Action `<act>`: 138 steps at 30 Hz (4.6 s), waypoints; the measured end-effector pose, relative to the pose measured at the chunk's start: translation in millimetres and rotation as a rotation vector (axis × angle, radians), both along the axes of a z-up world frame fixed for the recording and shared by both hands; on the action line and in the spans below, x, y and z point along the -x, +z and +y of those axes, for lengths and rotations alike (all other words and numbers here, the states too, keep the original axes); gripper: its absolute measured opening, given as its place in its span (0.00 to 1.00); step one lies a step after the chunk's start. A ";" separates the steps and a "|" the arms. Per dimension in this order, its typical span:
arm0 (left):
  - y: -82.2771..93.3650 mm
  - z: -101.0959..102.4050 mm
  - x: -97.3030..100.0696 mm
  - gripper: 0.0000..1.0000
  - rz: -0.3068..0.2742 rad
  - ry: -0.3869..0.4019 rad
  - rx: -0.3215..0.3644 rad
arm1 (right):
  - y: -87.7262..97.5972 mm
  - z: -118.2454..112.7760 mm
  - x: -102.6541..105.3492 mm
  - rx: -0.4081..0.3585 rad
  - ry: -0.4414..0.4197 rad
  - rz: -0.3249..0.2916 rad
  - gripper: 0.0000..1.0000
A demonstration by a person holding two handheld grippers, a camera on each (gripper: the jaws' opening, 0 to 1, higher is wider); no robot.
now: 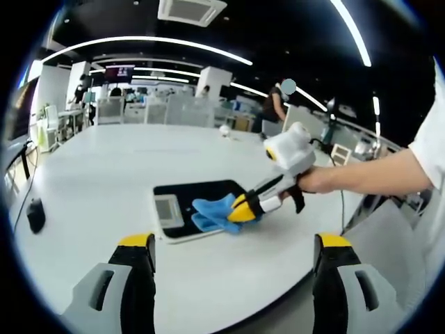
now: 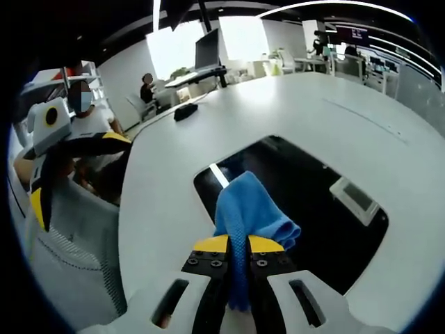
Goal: Wipe the mirror surface with the cleaning cloth until all visible marks leave the cleaned area.
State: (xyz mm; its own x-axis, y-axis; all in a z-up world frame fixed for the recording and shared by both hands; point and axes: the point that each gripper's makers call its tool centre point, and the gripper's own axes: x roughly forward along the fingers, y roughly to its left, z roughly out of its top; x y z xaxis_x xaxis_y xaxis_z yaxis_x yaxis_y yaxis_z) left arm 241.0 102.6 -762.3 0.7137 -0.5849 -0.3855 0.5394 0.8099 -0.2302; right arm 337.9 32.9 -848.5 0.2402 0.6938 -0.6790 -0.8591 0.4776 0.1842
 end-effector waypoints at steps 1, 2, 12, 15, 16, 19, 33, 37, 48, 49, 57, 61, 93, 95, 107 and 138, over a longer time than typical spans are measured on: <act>0.1 0.0 0.0 0.95 0.000 0.000 0.000 | 0.0 0.0 -0.5 0.000 0.000 0.000 0.03; 0.0 -0.1 0.0 0.95 0.000 0.001 -0.001 | 0.0 0.0 -1.0 0.000 0.000 0.001 0.03; 0.0 1.7 -1.2 0.95 -0.003 0.010 -0.004 | -0.9 -1.4 -10.3 0.005 -0.002 -0.004 0.03; 0.0 1.5 -1.2 0.95 -0.001 0.010 -0.004 | -1.2 -1.9 -13.6 0.007 -0.003 -0.007 0.03; -0.2 1.5 -1.1 0.95 0.001 0.011 -0.002 | -1.3 -2.2 -15.0 0.007 -0.004 -0.008 0.03; 0.0 1.6 -1.2 0.95 0.001 0.013 -0.002 | -1.8 -4.1 -22.7 0.006 -0.024 -0.010 0.03; 0.0 3.2 -2.7 0.95 0.004 0.022 0.003 | -3.1 -5.3 -35.0 0.002 -0.030 -0.008 0.03; 0.2 3.1 -2.4 0.95 0.006 0.023 0.004 | -3.3 -5.4 -40.8 0.003 -0.040 -0.018 0.03; -0.7 3.5 -2.8 0.95 0.011 0.025 0.005 | -3.7 -5.2 -50.8 -0.009 -0.056 -0.017 0.04; -0.9 3.5 -2.9 0.95 0.013 0.025 0.006 | -3.7 -5.2 -51.5 -0.010 -0.057 -0.017 0.04; -1.5 3.6 -3.1 0.95 0.016 0.026 0.004 | -2.3 -4.2 -55.7 -0.014 -0.071 -0.020 0.04; -1.8 3.8 -3.3 0.95 0.018 0.026 0.006 | -1.5 -4.0 -60.1 -0.013 -0.084 -0.026 0.04; -2.1 5.6 -4.4 0.95 0.021 0.041 0.006 | 3.7 -2.1 -87.2 -0.015 -0.146 -0.047 0.04; -2.1 5.8 -4.4 0.95 0.021 0.043 0.007 | 2.4 -3.8 -91.7 -0.014 -0.151 -0.049 0.04; -2.4 6.1 -4.8 0.95 0.024 0.045 0.007 | 0.8 -5.2 -99.3 -0.011 -0.166 -0.051 0.03; -2.7 6.8 -5.6 0.96 0.029 0.050 0.011 | -1.1 -23.4 -103.8 -0.008 -0.198 -0.049 0.03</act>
State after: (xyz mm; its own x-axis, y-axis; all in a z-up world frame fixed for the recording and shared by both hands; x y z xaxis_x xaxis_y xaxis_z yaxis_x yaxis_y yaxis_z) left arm 246.5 109.4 -765.0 0.7306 -0.5533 -0.4002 0.4918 0.8329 -0.2538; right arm 441.7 9.5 -849.5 0.4049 0.6350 -0.6579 -0.7565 0.6368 0.1491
